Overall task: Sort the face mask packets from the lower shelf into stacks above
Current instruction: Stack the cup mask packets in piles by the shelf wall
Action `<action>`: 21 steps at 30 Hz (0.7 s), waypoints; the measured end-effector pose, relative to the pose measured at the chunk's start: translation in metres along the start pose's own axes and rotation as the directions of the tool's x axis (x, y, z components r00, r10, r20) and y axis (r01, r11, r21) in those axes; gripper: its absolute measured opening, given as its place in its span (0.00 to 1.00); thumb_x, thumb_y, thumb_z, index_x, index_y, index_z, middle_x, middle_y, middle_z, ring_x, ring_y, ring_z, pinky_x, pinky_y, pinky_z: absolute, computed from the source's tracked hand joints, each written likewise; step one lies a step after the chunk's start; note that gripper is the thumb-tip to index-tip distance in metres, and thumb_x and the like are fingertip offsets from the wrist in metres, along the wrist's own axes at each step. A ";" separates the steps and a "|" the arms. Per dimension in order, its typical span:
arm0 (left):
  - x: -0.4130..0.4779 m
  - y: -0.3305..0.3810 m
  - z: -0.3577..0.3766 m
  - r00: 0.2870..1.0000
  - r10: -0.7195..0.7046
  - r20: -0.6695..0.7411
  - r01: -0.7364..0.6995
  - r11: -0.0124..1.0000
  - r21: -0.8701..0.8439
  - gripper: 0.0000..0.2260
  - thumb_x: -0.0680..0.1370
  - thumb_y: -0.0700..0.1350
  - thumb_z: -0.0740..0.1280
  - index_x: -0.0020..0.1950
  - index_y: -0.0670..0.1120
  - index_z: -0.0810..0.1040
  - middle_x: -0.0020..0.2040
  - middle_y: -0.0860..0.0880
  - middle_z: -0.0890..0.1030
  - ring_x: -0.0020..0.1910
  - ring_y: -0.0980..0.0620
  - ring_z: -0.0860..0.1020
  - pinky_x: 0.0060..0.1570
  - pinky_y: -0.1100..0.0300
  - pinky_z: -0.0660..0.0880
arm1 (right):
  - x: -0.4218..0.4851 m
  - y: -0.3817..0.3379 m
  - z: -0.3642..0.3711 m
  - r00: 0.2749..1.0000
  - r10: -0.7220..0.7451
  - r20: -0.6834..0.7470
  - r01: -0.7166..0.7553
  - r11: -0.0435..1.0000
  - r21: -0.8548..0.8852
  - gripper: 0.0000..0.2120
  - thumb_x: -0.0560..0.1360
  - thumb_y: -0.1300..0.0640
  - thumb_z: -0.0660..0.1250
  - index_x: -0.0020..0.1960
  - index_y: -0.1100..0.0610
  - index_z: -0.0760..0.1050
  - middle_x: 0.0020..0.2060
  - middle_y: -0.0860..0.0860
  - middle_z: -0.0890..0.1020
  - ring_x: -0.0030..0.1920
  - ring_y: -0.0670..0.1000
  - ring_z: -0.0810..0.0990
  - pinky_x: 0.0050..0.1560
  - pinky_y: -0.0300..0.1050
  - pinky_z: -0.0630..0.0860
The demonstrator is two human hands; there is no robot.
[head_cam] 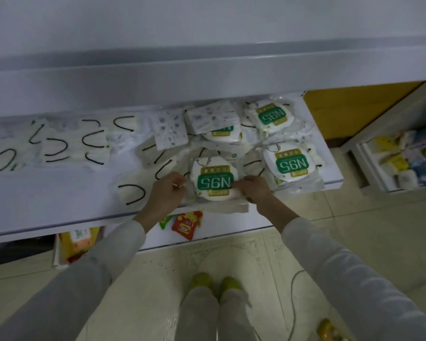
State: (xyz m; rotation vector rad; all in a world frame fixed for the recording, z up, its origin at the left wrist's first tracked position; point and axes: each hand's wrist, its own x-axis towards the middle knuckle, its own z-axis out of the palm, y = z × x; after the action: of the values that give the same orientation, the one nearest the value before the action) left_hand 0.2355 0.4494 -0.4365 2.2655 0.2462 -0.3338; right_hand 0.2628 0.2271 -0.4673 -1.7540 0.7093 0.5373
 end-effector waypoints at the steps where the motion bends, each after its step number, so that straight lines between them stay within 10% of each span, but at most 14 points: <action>1: 0.001 0.005 -0.002 1.000 0.005 -0.023 -0.005 1.000 -0.021 0.10 0.76 0.36 0.65 0.56 0.40 0.78 0.55 0.43 0.80 0.52 0.48 0.77 0.49 0.65 0.68 | -0.002 -0.005 -0.003 1.000 -0.010 0.025 0.009 0.999 0.053 0.08 0.71 0.61 0.72 0.47 0.58 0.76 0.49 0.58 0.80 0.42 0.55 0.78 0.34 0.46 0.77; 5: 0.002 0.028 -0.013 0.994 0.063 -0.091 -0.073 0.990 -0.117 0.14 0.76 0.38 0.67 0.61 0.39 0.74 0.59 0.41 0.77 0.57 0.44 0.75 0.53 0.61 0.69 | -0.015 -0.031 -0.025 0.984 -0.102 0.146 0.091 0.993 0.080 0.18 0.70 0.61 0.73 0.58 0.60 0.74 0.57 0.59 0.78 0.49 0.58 0.81 0.38 0.49 0.82; 10: -0.003 0.070 -0.039 0.963 0.254 -0.087 -0.263 0.958 -0.112 0.30 0.68 0.52 0.72 0.66 0.46 0.69 0.62 0.47 0.72 0.61 0.50 0.70 0.59 0.57 0.70 | -0.052 -0.092 -0.060 0.878 -0.323 0.353 0.413 0.884 -0.218 0.13 0.66 0.58 0.77 0.49 0.56 0.82 0.46 0.49 0.84 0.44 0.45 0.81 0.45 0.37 0.77; 16: -0.021 0.127 -0.056 0.886 0.319 0.338 -0.307 0.948 -0.090 0.23 0.68 0.48 0.77 0.60 0.55 0.73 0.56 0.57 0.77 0.54 0.63 0.75 0.49 0.77 0.69 | -0.092 -0.146 -0.061 0.700 -0.291 0.652 0.663 0.605 -0.442 0.12 0.65 0.49 0.77 0.43 0.56 0.84 0.35 0.48 0.80 0.39 0.46 0.77 0.42 0.42 0.69; 21: -0.023 0.138 -0.064 0.850 0.222 0.478 -0.222 0.973 -0.057 0.19 0.69 0.47 0.76 0.58 0.51 0.77 0.48 0.59 0.81 0.48 0.60 0.79 0.44 0.71 0.74 | -0.098 -0.151 -0.056 0.733 -0.347 0.585 0.639 0.645 -0.418 0.18 0.65 0.49 0.77 0.51 0.53 0.78 0.46 0.47 0.80 0.49 0.47 0.78 0.49 0.41 0.73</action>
State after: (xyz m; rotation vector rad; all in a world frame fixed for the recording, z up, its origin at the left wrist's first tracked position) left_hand 0.2625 0.4070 -0.2915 2.1009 -0.2765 -0.7577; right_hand 0.2982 0.2233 -0.2815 -2.1779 -0.3725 0.7906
